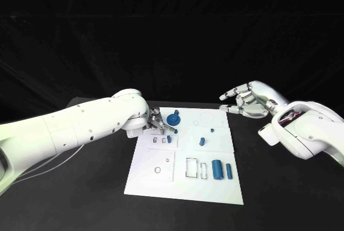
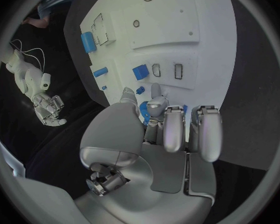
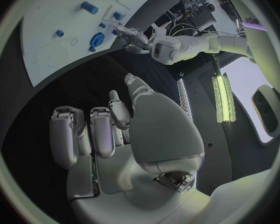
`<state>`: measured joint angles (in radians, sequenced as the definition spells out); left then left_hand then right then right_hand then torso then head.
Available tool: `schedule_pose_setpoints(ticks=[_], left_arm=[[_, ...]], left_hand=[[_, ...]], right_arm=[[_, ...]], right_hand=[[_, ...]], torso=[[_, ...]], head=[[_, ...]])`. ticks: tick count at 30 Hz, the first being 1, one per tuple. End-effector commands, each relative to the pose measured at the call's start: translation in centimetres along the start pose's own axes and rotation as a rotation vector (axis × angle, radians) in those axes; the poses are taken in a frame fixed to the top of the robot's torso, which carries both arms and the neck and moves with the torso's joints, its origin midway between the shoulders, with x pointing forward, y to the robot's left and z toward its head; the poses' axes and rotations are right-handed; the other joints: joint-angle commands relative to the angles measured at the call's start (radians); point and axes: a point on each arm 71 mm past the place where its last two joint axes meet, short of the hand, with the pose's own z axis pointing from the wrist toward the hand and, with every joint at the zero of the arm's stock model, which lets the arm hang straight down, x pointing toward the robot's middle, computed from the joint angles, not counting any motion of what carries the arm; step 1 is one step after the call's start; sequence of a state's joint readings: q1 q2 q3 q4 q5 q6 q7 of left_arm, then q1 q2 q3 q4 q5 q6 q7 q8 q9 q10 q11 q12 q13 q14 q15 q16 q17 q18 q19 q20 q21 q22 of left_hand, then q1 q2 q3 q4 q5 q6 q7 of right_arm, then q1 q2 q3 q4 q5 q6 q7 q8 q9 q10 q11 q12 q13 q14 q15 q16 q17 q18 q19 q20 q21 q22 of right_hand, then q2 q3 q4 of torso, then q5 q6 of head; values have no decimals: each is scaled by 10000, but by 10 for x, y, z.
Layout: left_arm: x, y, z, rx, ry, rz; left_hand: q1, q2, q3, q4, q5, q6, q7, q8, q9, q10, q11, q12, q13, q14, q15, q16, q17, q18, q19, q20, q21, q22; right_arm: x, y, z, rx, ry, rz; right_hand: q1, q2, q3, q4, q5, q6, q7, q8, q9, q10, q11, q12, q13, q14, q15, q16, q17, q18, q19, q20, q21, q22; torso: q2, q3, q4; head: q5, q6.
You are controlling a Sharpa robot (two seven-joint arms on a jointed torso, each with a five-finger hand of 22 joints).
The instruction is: Assemble the parts on the task board
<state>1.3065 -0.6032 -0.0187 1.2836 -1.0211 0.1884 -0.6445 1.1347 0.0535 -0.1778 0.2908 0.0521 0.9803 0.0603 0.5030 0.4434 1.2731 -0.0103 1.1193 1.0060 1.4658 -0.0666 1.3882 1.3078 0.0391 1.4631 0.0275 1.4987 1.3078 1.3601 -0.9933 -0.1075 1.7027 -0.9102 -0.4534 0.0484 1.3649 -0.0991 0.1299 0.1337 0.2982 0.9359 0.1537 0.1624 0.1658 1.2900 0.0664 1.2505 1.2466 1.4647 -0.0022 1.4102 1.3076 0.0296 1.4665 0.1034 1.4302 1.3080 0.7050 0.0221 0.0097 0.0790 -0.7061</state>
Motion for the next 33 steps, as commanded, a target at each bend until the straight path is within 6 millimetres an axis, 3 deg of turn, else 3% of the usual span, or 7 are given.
schedule_pose_setpoints(ticks=[1,11,19,33], left_arm=[[2,-2,1,-72,247,294],[5,-7,2,-15,481,461],[7,-8,2,-6,631,564],[11,-13,4,44,852,708]], left_hand=[[-37,95,-85,-2,-20,-72,16,75,25,-58,7,10,-28,432,-59,4,388,-92,460,-53,39,1152],[-3,138,-107,-12,-20,-109,14,122,85,-86,5,-15,-56,432,-60,0,392,-100,473,-54,57,1190],[79,172,-129,-30,-20,-152,11,181,161,-102,2,-23,-63,433,-62,-5,398,-101,474,-54,63,1202],[281,284,-134,-51,-19,-227,1,301,315,-103,-5,-10,-43,436,-67,-15,410,-108,483,-56,84,1243]], right_arm=[[0,0,1,57,-30,-16],[0,0,2,78,13,-22],[1,1,2,62,35,-26],[2,1,4,53,66,-29]], right_hand=[[-5,10,-19,35,57,-57,-4,50,-9,-74,7,-56,-15,511,-69,-25,609,81,189,-57,-66,1629],[-17,10,-20,46,94,-70,-2,54,-17,-78,8,-66,-26,510,-70,-36,600,85,183,-58,-83,1619],[-24,16,-18,55,113,-74,-2,59,-21,-83,9,-75,-37,509,-70,-47,591,86,181,-58,-91,1614],[-13,30,-4,56,151,-77,-2,69,-27,-73,6,-69,-32,510,-71,-56,585,90,174,-60,-111,1602]], torso=[[4,12,4],[27,23,27],[35,16,63],[41,4,74]], head=[[-19,-45],[-82,-36],[-95,-62],[-134,-119]])
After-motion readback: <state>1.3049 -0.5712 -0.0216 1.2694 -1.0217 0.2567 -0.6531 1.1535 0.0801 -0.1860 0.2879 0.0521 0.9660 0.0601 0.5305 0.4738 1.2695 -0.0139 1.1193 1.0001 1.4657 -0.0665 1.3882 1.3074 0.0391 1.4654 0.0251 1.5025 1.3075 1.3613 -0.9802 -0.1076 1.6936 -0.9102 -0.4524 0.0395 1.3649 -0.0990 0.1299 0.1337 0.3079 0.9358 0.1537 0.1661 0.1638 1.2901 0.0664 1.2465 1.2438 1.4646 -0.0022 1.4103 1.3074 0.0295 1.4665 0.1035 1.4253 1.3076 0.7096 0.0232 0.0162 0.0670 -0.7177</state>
